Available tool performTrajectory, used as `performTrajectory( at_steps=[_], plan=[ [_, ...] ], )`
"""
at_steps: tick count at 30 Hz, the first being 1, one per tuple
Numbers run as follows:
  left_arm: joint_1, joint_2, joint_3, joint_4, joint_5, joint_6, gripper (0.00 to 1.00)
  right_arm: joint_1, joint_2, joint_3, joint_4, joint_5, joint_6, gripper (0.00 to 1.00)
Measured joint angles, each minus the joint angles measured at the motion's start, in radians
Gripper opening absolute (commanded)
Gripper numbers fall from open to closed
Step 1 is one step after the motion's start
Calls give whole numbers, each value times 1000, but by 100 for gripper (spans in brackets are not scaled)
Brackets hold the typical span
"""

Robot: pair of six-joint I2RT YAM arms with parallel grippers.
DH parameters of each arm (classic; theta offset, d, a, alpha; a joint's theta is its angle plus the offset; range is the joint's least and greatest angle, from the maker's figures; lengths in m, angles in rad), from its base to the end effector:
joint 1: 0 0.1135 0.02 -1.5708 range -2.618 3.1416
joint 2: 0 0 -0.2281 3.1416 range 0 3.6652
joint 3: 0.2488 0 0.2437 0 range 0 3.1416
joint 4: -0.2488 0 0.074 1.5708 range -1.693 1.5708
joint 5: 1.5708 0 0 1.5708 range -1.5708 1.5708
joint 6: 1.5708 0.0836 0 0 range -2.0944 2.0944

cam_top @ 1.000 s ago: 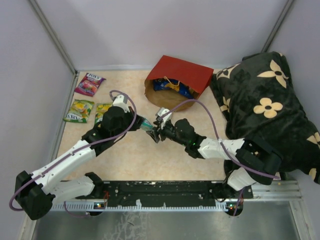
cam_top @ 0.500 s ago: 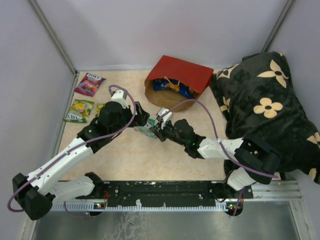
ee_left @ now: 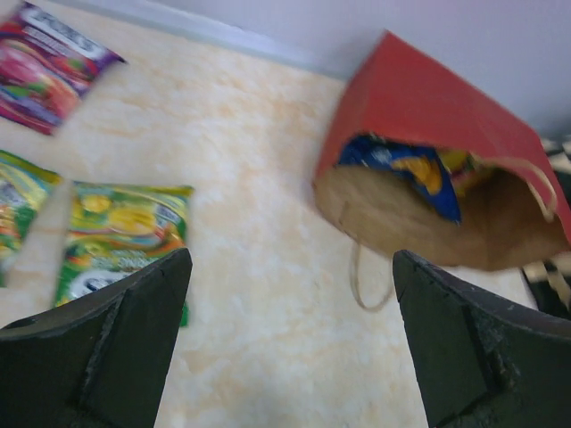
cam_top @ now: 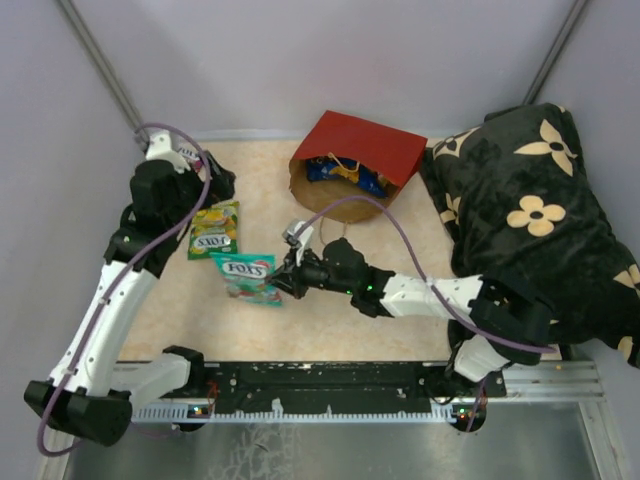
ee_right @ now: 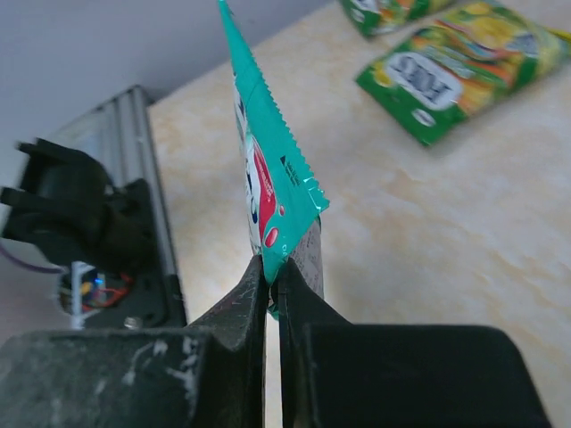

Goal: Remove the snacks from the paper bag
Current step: Place the snack at the center of the board.

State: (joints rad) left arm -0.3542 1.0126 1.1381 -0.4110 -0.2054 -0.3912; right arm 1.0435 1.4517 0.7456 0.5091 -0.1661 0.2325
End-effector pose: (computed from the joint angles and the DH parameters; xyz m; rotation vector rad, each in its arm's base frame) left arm 0.2644 -0.0796 0.3522 -0.1776 1.8544 -0.3281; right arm 0.1717 0.3224 0.2018 -0.8635 1.6847 1.0489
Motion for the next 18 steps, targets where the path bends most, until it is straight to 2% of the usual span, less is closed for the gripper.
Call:
performTrajectory(
  at_steps=[2,4,10,13,18],
  plan=[
    [88,36,44,2,55,2,100,19,66,60,53,-65,69,0],
    [130,68,93,-3,95,3,100,28,150,126,113,-126,153,0],
    [132,103,241,-33,197,24,100,29,467,342,281,-239,453,0],
    [132,88,276,-69,213,43,100,29,609,458,279,-255,584,0],
    [132,31,292,-145,226,74,100,34,832,717,132,-241,710,0]
  ],
)
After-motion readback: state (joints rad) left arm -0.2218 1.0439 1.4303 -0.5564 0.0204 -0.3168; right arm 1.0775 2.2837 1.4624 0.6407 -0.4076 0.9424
